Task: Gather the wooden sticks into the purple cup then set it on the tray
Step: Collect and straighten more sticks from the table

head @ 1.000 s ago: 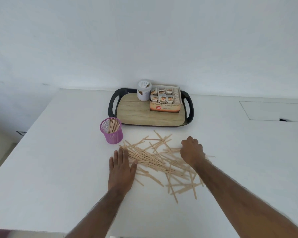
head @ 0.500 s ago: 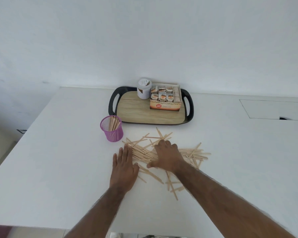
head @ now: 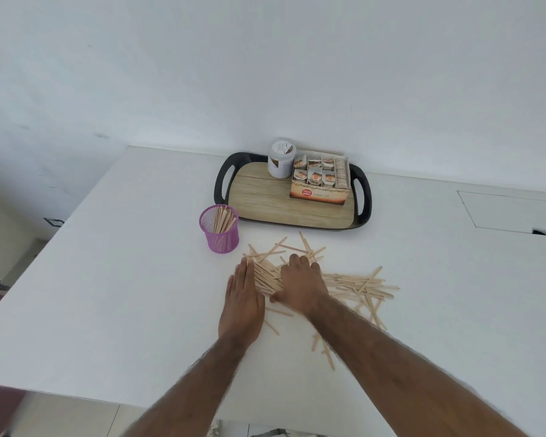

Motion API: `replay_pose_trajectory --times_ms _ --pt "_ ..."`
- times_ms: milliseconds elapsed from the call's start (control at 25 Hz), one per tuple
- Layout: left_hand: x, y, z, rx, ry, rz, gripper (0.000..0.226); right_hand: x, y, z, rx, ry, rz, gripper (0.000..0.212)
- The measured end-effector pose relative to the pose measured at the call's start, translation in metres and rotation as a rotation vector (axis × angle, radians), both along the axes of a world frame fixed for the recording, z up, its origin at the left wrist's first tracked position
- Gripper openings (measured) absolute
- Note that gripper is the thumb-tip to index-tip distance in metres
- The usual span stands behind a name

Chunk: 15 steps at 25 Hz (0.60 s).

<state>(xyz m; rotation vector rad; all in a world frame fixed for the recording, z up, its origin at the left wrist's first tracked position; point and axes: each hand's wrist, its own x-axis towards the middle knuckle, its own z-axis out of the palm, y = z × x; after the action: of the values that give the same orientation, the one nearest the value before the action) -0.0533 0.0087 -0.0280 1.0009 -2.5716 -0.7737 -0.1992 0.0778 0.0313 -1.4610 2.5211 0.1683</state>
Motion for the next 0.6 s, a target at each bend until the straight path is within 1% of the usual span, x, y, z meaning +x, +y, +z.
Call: replay_pose_trajectory --times_ms 120,320,360,480,600 --pt "0.000 0.000 -0.001 0.040 0.051 0.023 0.066 0.005 -0.004 -0.003 -0.046 0.013 -0.013 0.057" --pt "0.001 -0.001 -0.003 0.055 0.054 0.028 0.062 0.012 -0.010 0.001 -0.020 0.004 -0.059 0.058" --pt "0.000 0.000 -0.004 0.053 0.054 0.028 0.062 0.013 -0.010 0.002 -0.020 0.009 -0.057 0.054" --pt "0.001 0.000 -0.004 0.063 0.063 0.046 0.063 0.016 -0.008 0.004 -0.036 0.041 -0.034 0.030" --pt "0.001 0.001 -0.003 0.053 0.059 0.055 0.064 0.016 -0.007 0.006 -0.036 0.042 -0.031 0.025"
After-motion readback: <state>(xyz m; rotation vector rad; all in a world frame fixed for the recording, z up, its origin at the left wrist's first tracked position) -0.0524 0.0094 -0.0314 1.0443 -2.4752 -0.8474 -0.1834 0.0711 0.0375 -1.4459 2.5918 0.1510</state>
